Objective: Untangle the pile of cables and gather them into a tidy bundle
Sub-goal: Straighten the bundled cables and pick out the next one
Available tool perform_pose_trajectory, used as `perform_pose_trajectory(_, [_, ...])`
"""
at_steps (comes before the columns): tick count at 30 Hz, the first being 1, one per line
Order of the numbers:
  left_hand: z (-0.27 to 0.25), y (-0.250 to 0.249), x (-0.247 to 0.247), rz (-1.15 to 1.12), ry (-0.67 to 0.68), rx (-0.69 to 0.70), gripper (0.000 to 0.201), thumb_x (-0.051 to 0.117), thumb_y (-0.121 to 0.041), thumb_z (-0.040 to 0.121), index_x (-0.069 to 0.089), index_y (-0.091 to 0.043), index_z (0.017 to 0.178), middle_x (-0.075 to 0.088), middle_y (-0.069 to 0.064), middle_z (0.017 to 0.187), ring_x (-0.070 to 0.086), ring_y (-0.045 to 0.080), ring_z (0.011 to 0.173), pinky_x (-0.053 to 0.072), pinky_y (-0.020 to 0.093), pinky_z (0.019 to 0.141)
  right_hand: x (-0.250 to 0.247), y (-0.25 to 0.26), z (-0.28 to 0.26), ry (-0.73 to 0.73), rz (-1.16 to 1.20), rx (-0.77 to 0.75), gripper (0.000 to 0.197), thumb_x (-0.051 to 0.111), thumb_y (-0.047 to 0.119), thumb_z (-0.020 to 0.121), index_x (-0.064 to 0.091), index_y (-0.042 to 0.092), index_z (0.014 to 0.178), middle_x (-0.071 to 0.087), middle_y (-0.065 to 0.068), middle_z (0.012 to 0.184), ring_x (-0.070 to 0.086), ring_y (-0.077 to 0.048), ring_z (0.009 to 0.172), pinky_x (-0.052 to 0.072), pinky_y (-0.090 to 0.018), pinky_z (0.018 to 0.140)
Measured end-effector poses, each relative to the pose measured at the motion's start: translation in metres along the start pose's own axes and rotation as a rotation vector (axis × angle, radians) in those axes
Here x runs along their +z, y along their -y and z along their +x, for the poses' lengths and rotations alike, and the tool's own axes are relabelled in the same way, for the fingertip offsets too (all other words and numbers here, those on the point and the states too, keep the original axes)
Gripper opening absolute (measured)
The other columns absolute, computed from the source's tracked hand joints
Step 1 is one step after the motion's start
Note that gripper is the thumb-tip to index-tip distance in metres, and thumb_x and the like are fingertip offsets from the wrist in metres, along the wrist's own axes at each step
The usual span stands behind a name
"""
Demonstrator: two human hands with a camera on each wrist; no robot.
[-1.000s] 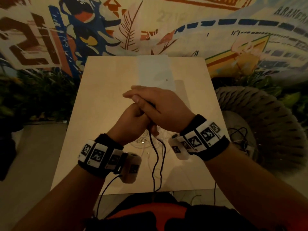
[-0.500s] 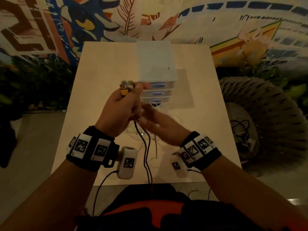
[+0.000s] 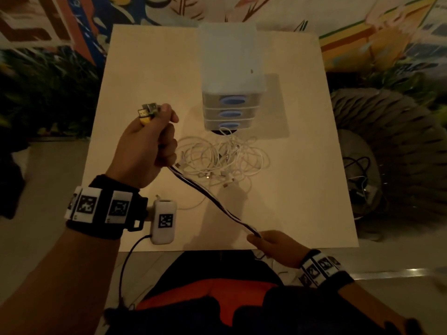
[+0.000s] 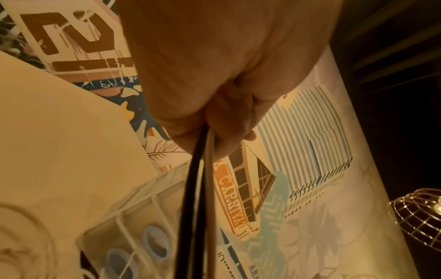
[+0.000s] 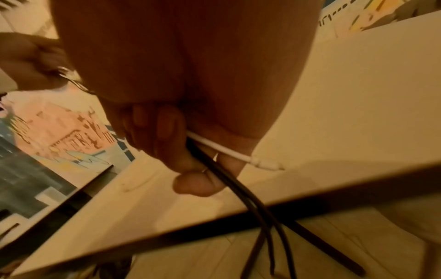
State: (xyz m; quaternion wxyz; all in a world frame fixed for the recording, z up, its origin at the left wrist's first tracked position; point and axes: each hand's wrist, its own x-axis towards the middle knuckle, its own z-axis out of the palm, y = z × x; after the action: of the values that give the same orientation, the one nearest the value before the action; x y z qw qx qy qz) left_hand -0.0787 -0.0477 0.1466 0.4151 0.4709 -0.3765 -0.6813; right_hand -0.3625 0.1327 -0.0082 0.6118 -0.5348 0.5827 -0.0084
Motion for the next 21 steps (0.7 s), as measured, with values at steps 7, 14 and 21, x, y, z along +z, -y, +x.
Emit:
perform_pose_trajectory(7, [-0.002, 0.022, 0.0, 0.071, 0.032, -0.044, 0.03, 0.04, -0.03, 0.109, 0.053, -0.016, 0.086, 0.021, -0.004, 0.057, 0.013, 0.012, 0.046, 0.017, 0.021, 0.044, 0.02, -0.052, -0.003, 0.022, -0.172, 0.15, 0.066, 0.03, 0.081, 0.085, 0.068, 0.027, 0.083, 0.06, 0.002, 0.074, 0.058, -0.012, 0.07, 0.048, -0.033, 0.07])
perform_pose_trajectory(14, [-0.005, 0.034, -0.004, 0.124, 0.033, -0.064, 0.031, 0.04, -0.027, 0.11, 0.053, -0.014, 0.085, 0.024, -0.006, 0.054, 0.015, 0.011, 0.044, 0.02, 0.019, 0.043, 0.009, -0.052, -0.003, 0.152, -0.388, 0.108, 0.064, 0.062, 0.082, 0.07, 0.07, 0.031, 0.108, 0.073, 0.009, 0.104, 0.068, -0.01, 0.094, 0.056, -0.035, 0.086])
perform_pose_trajectory(21, [-0.007, 0.043, -0.015, 0.106, -0.006, -0.072, 0.031, 0.04, -0.027, 0.11, 0.054, -0.015, 0.084, 0.026, -0.006, 0.054, 0.016, 0.01, 0.043, 0.018, 0.022, 0.044, -0.028, -0.008, -0.015, 0.141, -0.521, 0.147, 0.078, 0.058, 0.087, 0.072, 0.073, 0.028, 0.12, 0.071, 0.015, 0.117, 0.065, -0.003, 0.104, 0.052, -0.027, 0.094])
